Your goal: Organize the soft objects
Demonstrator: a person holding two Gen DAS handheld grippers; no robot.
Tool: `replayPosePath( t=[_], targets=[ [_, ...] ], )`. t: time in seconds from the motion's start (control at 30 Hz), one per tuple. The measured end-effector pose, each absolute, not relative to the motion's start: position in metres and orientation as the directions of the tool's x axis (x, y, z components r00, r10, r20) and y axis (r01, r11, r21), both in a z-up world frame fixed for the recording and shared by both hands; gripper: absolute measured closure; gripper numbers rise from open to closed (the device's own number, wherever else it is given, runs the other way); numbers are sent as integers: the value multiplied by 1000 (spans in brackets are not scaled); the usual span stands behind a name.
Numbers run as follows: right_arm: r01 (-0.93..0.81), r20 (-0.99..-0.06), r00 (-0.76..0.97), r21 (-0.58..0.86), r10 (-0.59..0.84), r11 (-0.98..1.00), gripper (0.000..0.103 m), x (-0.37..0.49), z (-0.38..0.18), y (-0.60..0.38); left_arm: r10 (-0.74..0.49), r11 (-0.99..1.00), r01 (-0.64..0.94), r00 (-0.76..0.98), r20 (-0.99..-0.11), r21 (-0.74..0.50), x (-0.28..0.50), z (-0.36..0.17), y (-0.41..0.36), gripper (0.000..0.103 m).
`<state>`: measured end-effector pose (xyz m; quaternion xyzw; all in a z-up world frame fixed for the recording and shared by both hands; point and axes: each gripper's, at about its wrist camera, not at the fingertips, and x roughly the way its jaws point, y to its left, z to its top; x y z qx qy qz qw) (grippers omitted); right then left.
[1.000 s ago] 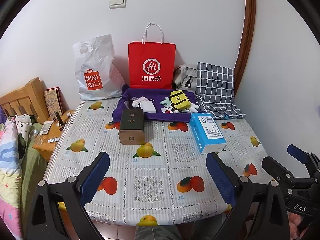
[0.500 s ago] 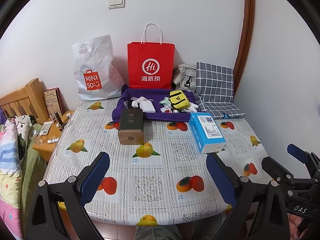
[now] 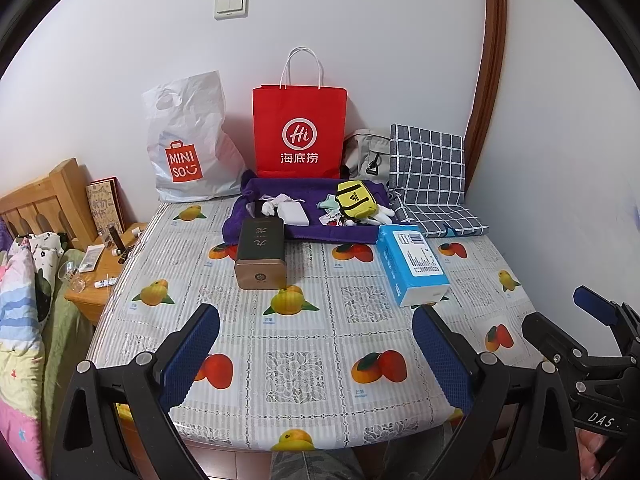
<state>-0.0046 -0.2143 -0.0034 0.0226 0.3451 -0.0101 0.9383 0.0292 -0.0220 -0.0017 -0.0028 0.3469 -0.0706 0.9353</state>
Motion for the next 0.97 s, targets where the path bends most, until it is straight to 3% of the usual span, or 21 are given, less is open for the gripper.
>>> replayPosePath(
  t=[0.97],
  targets=[
    [30, -645, 764, 43, 5, 999, 0, -6, -6, -209, -143, 989, 135, 742, -655, -62, 33, -4, -21, 5]
  ],
)
